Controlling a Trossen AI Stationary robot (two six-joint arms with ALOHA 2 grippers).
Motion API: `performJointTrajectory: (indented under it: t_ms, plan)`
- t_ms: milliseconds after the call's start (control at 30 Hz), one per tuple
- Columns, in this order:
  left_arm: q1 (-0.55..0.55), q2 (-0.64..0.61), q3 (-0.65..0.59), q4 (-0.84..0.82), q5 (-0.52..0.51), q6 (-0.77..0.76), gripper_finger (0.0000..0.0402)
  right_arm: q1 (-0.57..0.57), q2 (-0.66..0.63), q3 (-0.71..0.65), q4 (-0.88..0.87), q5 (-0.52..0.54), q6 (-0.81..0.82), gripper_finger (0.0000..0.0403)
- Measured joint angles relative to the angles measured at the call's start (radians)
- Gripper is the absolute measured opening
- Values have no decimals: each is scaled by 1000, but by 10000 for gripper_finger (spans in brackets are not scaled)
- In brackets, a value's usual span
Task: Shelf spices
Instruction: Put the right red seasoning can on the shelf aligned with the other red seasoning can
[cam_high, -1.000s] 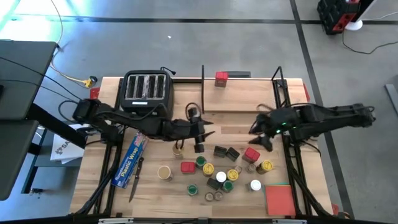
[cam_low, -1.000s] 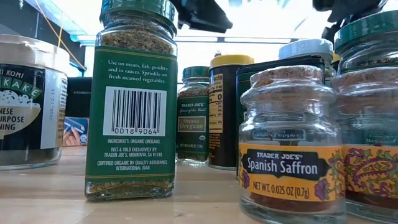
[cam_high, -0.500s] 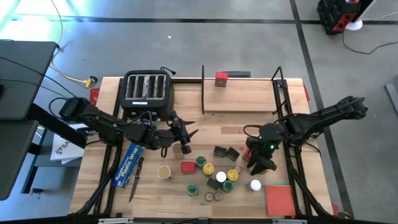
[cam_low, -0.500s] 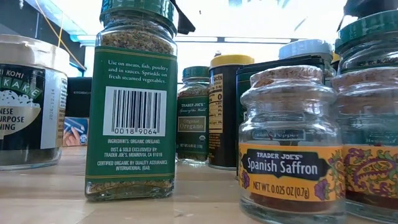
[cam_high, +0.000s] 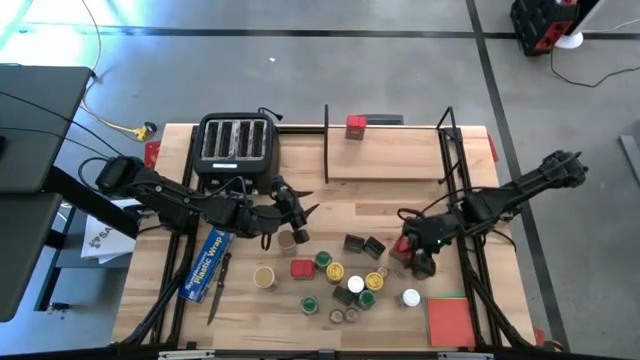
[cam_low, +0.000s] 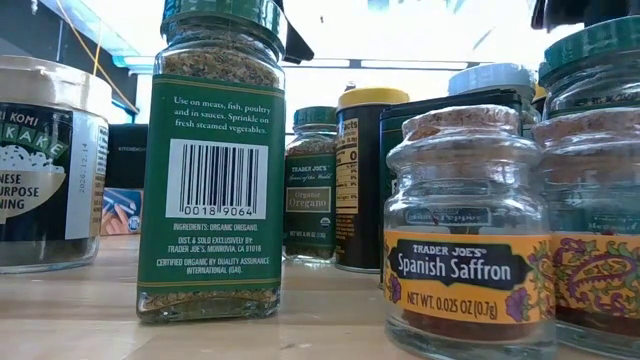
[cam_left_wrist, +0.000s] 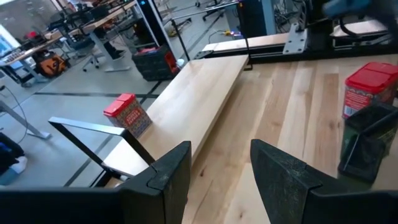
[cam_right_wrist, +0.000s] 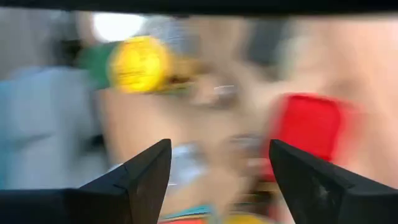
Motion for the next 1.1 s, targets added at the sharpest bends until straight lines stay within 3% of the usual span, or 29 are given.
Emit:
performJointTrajectory:
  t_ms: [133,233,433,733,933,1100]
  plan:
    - [8,0,0,1,2,-5,161,44,12,68,-113,199,-3,265]
    - [13,0,0,4,2,-6,161,76,22,68,-123,276,53,265]
    - [28,0,0,8,11,-24,161,83,21,15,-149,228,74,265]
    - [39,0,0,7,55,-31,161,84,39,13,-140,359,-47,271]
    - [38,0,0,6,58,-31,161,84,122,13,-138,363,-73,271]
    - [38,0,1,3,58,-31,161,84,199,12,-117,365,-5,272]
